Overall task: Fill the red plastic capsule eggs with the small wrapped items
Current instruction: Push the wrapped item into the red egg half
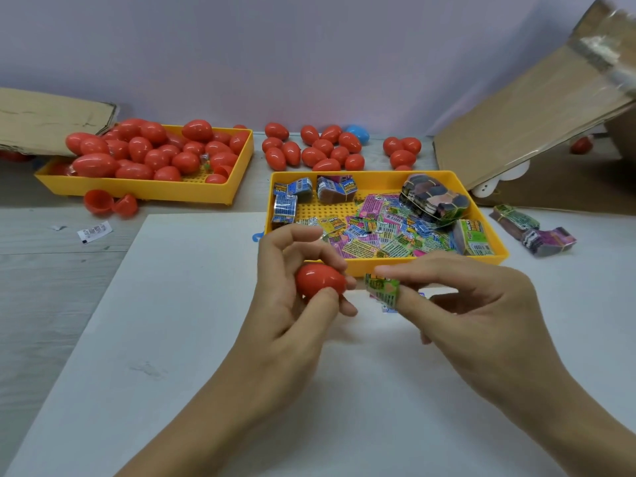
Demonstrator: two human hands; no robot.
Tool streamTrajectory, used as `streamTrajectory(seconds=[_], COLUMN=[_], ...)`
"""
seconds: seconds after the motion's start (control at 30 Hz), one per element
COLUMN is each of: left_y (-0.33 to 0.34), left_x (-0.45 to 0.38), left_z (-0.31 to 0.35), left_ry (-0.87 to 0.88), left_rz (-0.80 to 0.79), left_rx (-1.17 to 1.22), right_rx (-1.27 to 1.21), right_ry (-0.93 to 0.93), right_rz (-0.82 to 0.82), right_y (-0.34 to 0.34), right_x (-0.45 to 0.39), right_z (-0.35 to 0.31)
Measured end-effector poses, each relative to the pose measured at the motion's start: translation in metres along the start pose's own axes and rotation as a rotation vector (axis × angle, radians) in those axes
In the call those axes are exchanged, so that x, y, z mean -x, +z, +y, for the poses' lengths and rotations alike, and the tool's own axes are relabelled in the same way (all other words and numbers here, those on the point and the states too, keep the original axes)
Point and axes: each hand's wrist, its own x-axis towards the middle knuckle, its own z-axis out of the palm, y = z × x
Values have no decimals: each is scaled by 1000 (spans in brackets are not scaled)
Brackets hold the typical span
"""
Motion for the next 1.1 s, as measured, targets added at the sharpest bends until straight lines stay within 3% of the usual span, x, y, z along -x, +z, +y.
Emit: streamTrajectory(seconds=[0.13, 0.5, 1.1], left_y=[3, 3, 1], left_x=[0, 1, 0], left_z=[1, 5, 0], left_ry=[50, 25, 31], left_rz=[-3, -48, -21], left_rx=[-37, -27, 7], right_rx=[129, 279, 298], right_ry=[-105, -242, -178], right_rz=[-42, 30, -26], right_y=[2, -2, -4], right_x=[2, 3, 1], right_z=[2, 4, 6])
